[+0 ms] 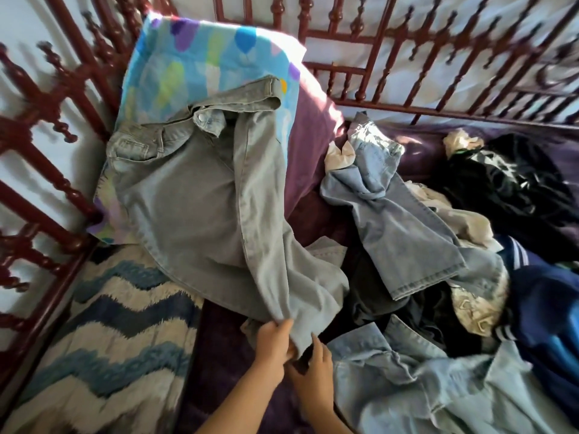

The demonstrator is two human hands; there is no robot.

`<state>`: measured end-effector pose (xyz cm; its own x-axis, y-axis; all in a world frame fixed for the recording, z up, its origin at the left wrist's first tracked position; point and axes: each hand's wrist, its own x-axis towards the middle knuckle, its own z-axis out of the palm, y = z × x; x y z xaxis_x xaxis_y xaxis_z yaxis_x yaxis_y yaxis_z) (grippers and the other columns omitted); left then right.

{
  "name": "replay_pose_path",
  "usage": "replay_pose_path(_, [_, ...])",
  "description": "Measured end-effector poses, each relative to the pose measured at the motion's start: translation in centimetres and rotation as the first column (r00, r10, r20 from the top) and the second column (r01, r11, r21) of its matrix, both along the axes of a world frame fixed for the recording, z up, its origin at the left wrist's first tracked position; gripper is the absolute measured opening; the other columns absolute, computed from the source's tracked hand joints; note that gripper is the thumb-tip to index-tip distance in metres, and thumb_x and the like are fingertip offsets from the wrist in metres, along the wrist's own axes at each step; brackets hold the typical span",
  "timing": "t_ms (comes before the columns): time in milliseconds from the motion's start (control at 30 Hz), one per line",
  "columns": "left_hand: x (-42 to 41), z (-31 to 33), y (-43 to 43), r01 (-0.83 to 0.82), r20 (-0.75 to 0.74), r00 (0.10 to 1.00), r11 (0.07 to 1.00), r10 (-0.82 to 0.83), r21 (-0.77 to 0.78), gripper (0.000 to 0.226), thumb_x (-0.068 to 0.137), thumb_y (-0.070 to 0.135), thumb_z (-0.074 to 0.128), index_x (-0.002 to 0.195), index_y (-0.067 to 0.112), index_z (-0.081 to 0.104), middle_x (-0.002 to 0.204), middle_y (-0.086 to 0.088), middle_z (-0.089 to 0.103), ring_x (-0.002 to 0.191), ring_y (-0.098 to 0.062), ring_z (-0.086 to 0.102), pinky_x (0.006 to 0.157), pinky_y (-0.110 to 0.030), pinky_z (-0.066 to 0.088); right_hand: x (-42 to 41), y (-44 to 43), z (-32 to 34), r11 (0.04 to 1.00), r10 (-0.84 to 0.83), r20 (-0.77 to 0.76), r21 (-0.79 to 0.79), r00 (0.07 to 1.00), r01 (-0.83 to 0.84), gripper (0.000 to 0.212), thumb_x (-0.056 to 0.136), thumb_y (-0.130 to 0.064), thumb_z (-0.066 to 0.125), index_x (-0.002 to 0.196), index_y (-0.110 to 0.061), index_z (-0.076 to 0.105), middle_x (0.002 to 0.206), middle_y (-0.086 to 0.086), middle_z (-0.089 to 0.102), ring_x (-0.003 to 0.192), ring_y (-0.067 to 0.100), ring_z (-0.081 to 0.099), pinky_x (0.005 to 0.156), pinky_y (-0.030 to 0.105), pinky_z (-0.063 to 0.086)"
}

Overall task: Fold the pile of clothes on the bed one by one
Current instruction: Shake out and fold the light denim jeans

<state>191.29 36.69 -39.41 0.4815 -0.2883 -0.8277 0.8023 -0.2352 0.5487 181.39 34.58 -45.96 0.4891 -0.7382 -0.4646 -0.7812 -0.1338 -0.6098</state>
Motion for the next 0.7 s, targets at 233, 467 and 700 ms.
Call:
replay_pose_path(233, [-2.0,8.3,-2.4,0.071,0.082,0.995,0.976,-0.055,-0.204,0.018,0.091,0.000,0.046,0.078,0.003,0.058,0.082,-0.023,0.057,0.073,-0.030,0.058,0.058,-0.032,0.049,-0.4,-1.7,7.1,0.837,-0.535,0.380,0.116,0.754,0.535,0.006,0.089,-0.008,0.059,0.085,-0.013,0.061,0.087,0.000,0.058,0.084,0.023,0.057,0.065,0.025,0.034])
replay_pose_path(467, [-4.6,17.1,-8.9,-0.033,-0.036,0.999,0.904,0.019,-0.426,0.011,0.096,0.005,0.046,0.089,0.001,0.053,0.075,-0.016,0.054,0.066,-0.023,0.055,0.038,-0.023,0.051,-3.9,-3.0,13.0,0.953,-0.264,0.631,0.052,0.730,0.299,0.022,0.093,-0.007,0.051,0.108,-0.023,0.046,0.102,0.005,0.055,0.092,0.016,0.055,0.074,0.023,0.045])
replay_pose_path(700, [-7.2,18.5,-11.1,-0.185,-0.184,0.977,0.857,0.108,-0.480,0.033,0.096,0.000,0.040,0.129,-0.007,0.042,0.085,-0.018,0.052,0.075,-0.030,0.052,0.074,-0.041,0.048,-6.6,-0.7,13.5,0.868,-0.370,0.696,0.023,0.615,0.497,0.055,0.087,-0.016,0.063,0.136,-0.015,0.037,0.122,-0.015,0.045,0.112,0.013,0.048,0.094,0.036,0.041])
